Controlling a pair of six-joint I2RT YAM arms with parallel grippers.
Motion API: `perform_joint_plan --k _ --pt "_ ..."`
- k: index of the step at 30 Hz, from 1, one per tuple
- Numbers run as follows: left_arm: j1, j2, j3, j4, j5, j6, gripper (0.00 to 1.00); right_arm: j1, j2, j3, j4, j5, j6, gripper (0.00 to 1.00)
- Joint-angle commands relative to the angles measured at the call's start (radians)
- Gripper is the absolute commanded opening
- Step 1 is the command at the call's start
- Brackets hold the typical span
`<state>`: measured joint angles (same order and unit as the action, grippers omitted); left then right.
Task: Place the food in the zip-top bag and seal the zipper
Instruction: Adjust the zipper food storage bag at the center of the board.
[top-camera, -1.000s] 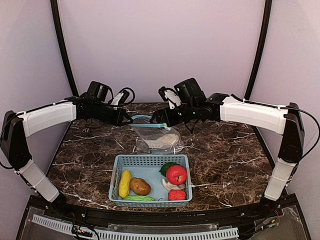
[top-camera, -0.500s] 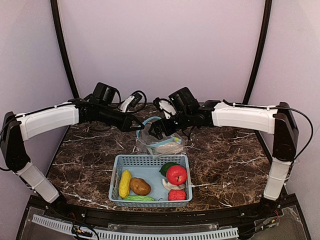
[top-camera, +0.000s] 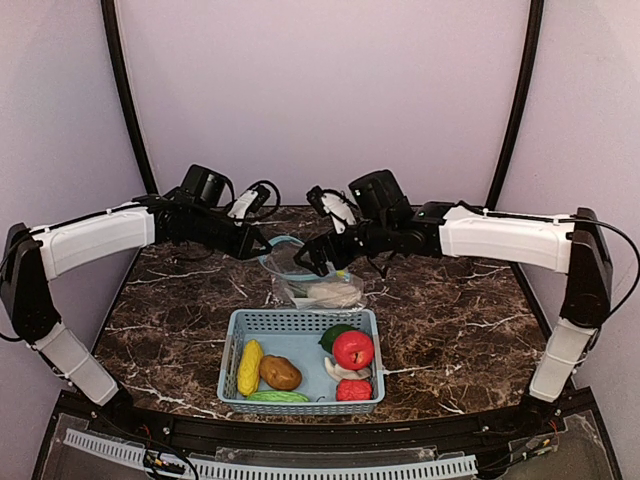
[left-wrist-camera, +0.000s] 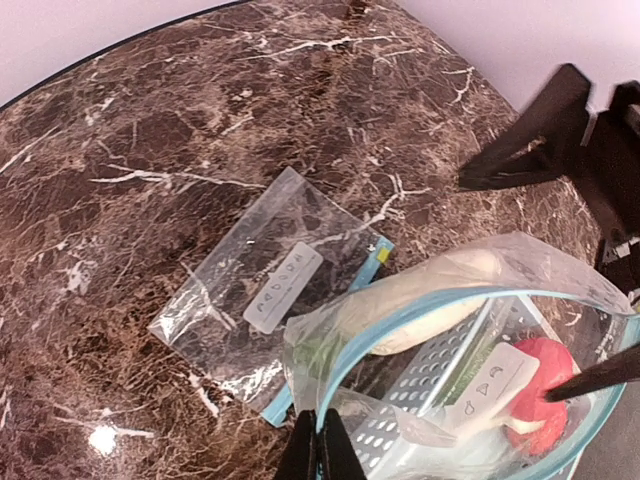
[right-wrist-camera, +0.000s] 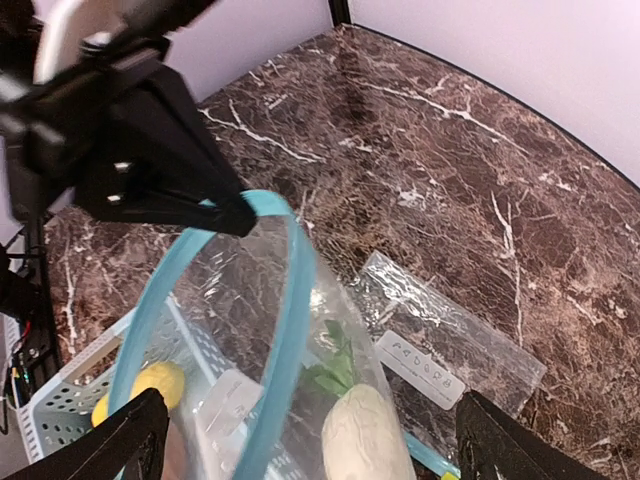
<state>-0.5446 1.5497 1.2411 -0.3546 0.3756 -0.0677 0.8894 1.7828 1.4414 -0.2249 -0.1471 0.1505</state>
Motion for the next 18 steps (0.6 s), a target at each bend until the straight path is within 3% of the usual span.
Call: perform_joint_plan --k 1,8,18 --pt "0.024 -0.013 0.013 -0.030 -0.095 -0.039 0.01 0.008 -0.136 -0.045 0.079 -0.082 0.011 0.98" --pt "0.058 -0.025 -0.005 -0.002 -0.091 -0.070 0.01 0.007 -0.273 -0.118 0.073 -0.079 0.048 0.98" --pt "0.077 -0.097 -0.001 0.002 -0.125 -0.075 0.01 0.076 -0.453 -0.316 -0.175 0.140 0.227 0.97"
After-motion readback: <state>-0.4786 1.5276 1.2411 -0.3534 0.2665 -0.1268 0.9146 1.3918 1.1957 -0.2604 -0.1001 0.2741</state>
